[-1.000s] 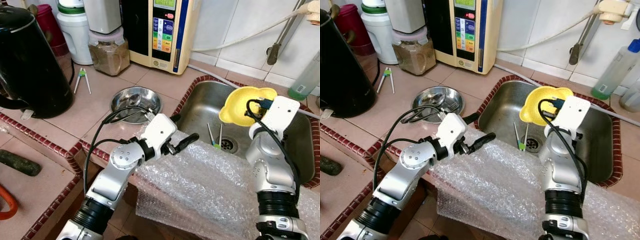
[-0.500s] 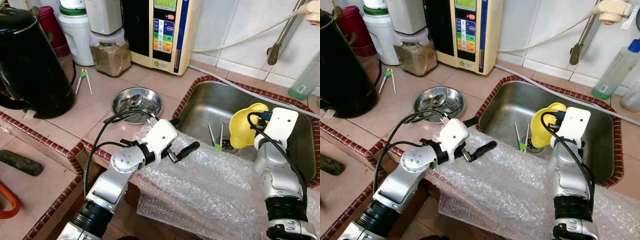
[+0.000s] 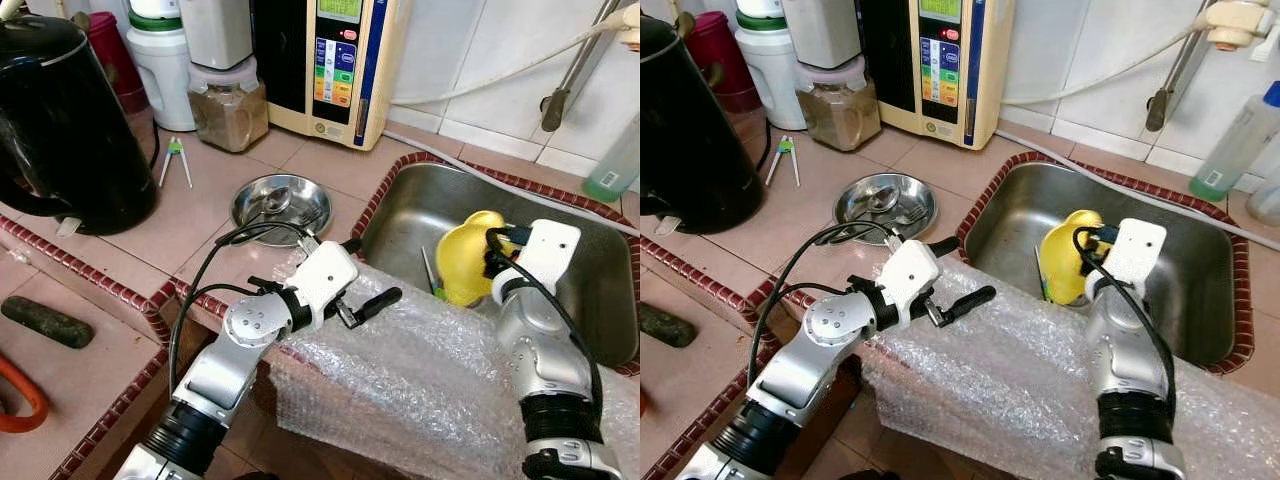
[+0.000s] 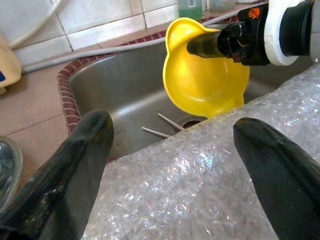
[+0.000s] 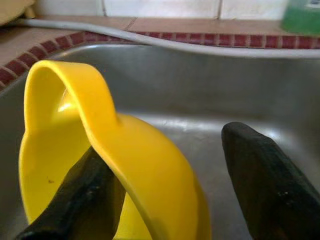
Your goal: Kitchen organization
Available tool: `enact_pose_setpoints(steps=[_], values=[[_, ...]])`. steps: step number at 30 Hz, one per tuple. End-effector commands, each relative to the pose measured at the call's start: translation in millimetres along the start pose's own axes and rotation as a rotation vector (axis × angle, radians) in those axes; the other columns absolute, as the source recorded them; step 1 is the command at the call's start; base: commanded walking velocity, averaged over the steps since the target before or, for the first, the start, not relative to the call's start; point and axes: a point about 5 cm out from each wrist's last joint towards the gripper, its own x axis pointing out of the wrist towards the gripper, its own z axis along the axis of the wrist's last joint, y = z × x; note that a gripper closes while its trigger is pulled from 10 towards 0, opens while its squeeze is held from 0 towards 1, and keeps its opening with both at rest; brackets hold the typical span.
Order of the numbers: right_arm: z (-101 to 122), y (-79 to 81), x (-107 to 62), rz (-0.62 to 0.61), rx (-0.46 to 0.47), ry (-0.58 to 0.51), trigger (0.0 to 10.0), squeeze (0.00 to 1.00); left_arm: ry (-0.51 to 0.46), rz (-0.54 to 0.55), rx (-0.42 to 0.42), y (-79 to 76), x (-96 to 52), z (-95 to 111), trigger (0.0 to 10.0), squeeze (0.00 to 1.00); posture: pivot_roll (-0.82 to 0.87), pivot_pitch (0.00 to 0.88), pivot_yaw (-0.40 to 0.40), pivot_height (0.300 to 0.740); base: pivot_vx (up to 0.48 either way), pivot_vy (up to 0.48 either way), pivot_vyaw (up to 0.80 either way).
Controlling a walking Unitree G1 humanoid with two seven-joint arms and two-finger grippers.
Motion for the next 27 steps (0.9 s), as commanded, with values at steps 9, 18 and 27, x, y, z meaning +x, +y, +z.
enact_pose_setpoints(steps=[9, 18, 27], values=[[11.3, 10.7, 0.3, 0.107, -0.017, -0.037, 10.0, 1.0, -0.018, 0.056, 0.02, 8.6, 1.7, 5.7, 10.0, 1.0, 0.02, 0.06, -0.016, 0.74, 0.0, 0.0, 0.0], [16.0, 10.3, 9.9, 0.172, 0.16, 0.043, 10.0, 1.0, -0.032, 0.065, 0.034, 9.5, 3.2, 7.3, 10.0, 1.0, 0.01, 0.055, -0.01, 0.74, 0.0, 0.0, 0.0], [35.2, 30.9, 6.6, 0.34, -0.279, -0.095, 10.0, 1.0, -0.055, 0.101, 0.031, 12.7, 4.2, 11.6, 10.0, 1.0, 0.02, 0.056, -0.012, 0.74, 0.0, 0.0, 0.0]])
